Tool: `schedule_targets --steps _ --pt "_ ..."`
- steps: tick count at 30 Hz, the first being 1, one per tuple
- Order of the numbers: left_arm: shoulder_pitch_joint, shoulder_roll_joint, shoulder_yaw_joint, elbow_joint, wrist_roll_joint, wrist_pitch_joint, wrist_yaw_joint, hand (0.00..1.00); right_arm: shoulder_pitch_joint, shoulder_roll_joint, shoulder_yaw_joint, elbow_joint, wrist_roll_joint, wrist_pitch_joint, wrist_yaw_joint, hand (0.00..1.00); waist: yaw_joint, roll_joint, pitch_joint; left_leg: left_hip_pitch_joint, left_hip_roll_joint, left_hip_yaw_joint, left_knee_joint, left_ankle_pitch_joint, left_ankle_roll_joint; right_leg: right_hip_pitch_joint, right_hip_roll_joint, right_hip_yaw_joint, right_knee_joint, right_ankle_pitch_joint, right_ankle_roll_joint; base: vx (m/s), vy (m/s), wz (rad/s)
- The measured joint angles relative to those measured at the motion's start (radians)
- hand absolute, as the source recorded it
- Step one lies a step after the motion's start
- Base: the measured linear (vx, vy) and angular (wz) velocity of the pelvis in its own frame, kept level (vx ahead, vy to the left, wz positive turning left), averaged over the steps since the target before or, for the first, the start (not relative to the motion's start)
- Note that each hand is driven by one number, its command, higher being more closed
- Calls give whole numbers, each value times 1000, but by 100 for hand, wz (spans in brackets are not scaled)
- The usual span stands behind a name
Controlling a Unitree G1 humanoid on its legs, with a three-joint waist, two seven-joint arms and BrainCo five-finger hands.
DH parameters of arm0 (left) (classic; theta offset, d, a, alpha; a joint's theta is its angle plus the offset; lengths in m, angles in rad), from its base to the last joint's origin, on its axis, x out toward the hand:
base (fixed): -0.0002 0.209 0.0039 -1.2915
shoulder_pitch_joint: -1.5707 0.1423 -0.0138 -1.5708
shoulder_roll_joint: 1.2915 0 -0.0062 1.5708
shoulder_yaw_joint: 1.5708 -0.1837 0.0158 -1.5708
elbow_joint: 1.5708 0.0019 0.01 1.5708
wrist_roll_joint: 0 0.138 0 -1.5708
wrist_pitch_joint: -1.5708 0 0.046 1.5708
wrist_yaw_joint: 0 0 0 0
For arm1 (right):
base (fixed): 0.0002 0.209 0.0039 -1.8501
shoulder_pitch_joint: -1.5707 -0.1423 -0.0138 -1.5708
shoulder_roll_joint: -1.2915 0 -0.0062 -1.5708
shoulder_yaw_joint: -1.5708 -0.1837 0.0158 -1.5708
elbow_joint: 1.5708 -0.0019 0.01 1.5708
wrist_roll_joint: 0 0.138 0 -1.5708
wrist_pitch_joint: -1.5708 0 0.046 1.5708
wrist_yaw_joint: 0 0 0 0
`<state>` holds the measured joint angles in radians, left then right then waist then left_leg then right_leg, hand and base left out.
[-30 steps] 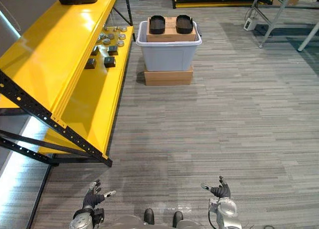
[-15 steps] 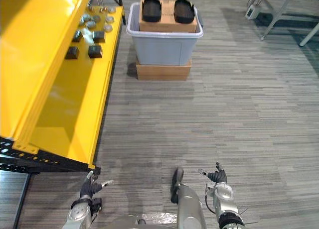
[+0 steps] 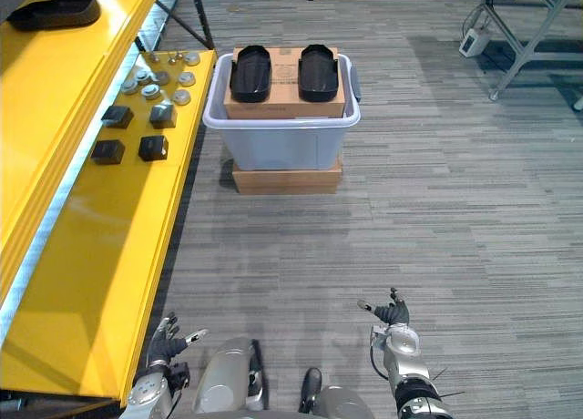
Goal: Walk over and take plastic housings, then place them on the shelf
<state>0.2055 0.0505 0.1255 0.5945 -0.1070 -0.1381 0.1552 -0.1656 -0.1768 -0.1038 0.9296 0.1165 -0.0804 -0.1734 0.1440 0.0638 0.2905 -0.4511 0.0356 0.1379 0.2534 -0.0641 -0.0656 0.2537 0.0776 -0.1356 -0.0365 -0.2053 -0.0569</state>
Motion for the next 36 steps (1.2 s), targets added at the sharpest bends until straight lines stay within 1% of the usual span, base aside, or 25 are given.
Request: schedule_targets --steps 1,2,3,5,6,7,8,9,10,12,15,17,18,19,20,21,22,23,24,25,27,30,31,32,36 --pt "2 -3 4 8 0 5 0 0 9 14 0 2 0 0 1 0 10 -20 -6 17 -23 6 12 98 99 41 -23 1 0 -29 29 494 155 -6" --pt "1 -11 13 6 0 4 0 0 18 25 -1 -3 0 0 0 0 10 -47 -18 22 -47 13 11 130 145 48 -47 -6 14 -39 45 689 182 7" --pt "-2 -24 18 5 0 5 0 0 32 37 -11 -12 -1 -1 1 0 11 -73 -26 22 -65 26 41 114 182 26 -75 -7 93 -51 66 576 145 12" --pt "-4 -34 17 5 0 5 -1 0 43 56 -39 -12 -3 -1 2 0 12 -88 -26 62 -82 31 77 50 193 -32 -110 -1 313 -60 99 708 211 7" --pt "-3 -27 11 7 0 11 0 0 67 67 -55 -12 -6 -1 1 0 3 -90 -27 138 -106 13 99 -10 209 -129 -149 3 641 9 211 712 229 21" --pt "-6 -21 3 7 0 11 0 0 78 70 -56 -14 -6 -1 1 0 -3 -90 -27 173 -117 4 102 -32 211 -172 -167 3 780 41 224 597 185 42" --pt "-12 -10 -6 7 -1 12 1 0 93 73 -54 -14 -6 -1 2 0 -16 -90 -27 226 -128 -5 100 -52 213 -232 -195 0 952 49 214 585 148 65" --pt "-20 -6 -14 4 -1 12 2 0 123 84 -54 -39 -8 0 2 0 -31 -88 -28 320 -147 -49 66 -73 214 -330 -220 -19 1115 30 179 565 123 72" --pt "-28 -5 -15 4 -1 12 2 0 138 89 -54 -60 -8 0 2 0 -42 -88 -28 354 -149 -66 45 -76 214 -367 -224 -37 1134 21 163 626 114 89" --pt "-49 8 -15 3 0 12 3 0 171 110 -54 -105 -9 -3 2 0 -66 -88 -29 441 -147 -124 -10 -87 211 -469 -244 -86 1078 -12 115 414 35 80" --pt "-52 6 -16 11 0 12 3 0 186 132 -55 -114 -8 -3 2 0 -76 -92 -32 558 -140 -173 -68 -112 182 -543 -244 -116 726 -11 117 449 -43 60" --pt "-46 6 -14 32 1 11 4 0 194 133 -55 -93 -9 -3 2 0 -78 -95 -47 615 -134 -199 -89 -170 160 -539 -209 -81 403 82 127 442 -116 63" --pt "-42 11 -14 38 2 11 5 0 193 135 -55 -82 -10 -1 2 0 -75 -104 -53 626 -134 -207 -86 -188 157 -539 -203 -72 357 118 119 556 -228 61" --pt "-27 15 -13 43 4 11 5 0 196 146 -55 -64 -10 3 2 0 -75 -122 -69 632 -134 -223 -61 -225 120 -537 -186 -51 313 186 90 612 -298 73" --pt "-9 14 0 47 4 12 9 0 203 148 -56 -60 -10 3 2 0 -83 -120 -85 632 -110 -239 -17 -263 86 -516 -174 -60 308 275 42 630 -309 68" --pt "-7 9 4 46 4 14 12 0 203 146 -62 -60 -9 4 1 0 -78 -105 -93 620 -89 -243 29 -273 69 -508 -158 -88 311 265 31 524 -272 64" --pt "-10 -12 5 41 4 13 21 0 211 148 -63 -78 -9 3 1 0 -76 -89 -99 540 -58 -217 206 -278 51 -478 -134 -121 286 242 16 489 -247 39" --pt "-9 -30 14 42 4 13 21 0 210 146 -62 -106 -8 0 1 0 -75 -61 -97 435 -12 -167 445 -252 3 -426 -96 -139 236 235 4 465 -245 31" --pt "-7 -41 16 42 4 13 20 0 206 147 -59 -115 -7 0 0 0 -69 -52 -96 386 27 -142 539 -261 -3 -399 -78 -140 215 231 -3 423 -194 8" --pt "-4 -51 14 46 4 16 20 0 195 155 -54 -122 -5 0 1 0 -67 -51 -96 340 78 -98 624 -272 12 -345 -59 -141 187 222 -15 373 -143 -7" --pt "-10 -64 -6 48 4 17 18 0 189 156 -59 -131 1 -14 0 0 -67 -60 -95 311 103 -80 572 -274 13 -285 -63 -135 159 221 -16 321 -93 -8" --pt "-20 -75 -9 49 4 15 18 0 182 147 -89 -130 10 -25 -3 0 -58 -51 -99 293 103 -140 278 -256 -6 -256 -77 -101 129 217 -4 206 47 -39" --pt "-29 -76 -9 58 4 14 19 0 187 143 -99 -129 11 -25 -4 0 -57 -41 -103 291 103 -168 176 -210 -20 -256 -75 -97 120 210 14 178 159 -50" --pt "-50 -77 -12 89 3 14 19 0 197 129 -116 -123 11 -24 -7 0 -56 -20 -104 292 122 -187 122 -101 -25 -253 -64 -82 118 205 32 117 161 -34" --pt "-61 -50 -41 110 3 14 19 0 256 166 -124 -122 12 -19 -19 0 -54 -65 -121 335 82 -138 66 -96 -12 -240 -115 -52 103 204 77 79 143 -16"
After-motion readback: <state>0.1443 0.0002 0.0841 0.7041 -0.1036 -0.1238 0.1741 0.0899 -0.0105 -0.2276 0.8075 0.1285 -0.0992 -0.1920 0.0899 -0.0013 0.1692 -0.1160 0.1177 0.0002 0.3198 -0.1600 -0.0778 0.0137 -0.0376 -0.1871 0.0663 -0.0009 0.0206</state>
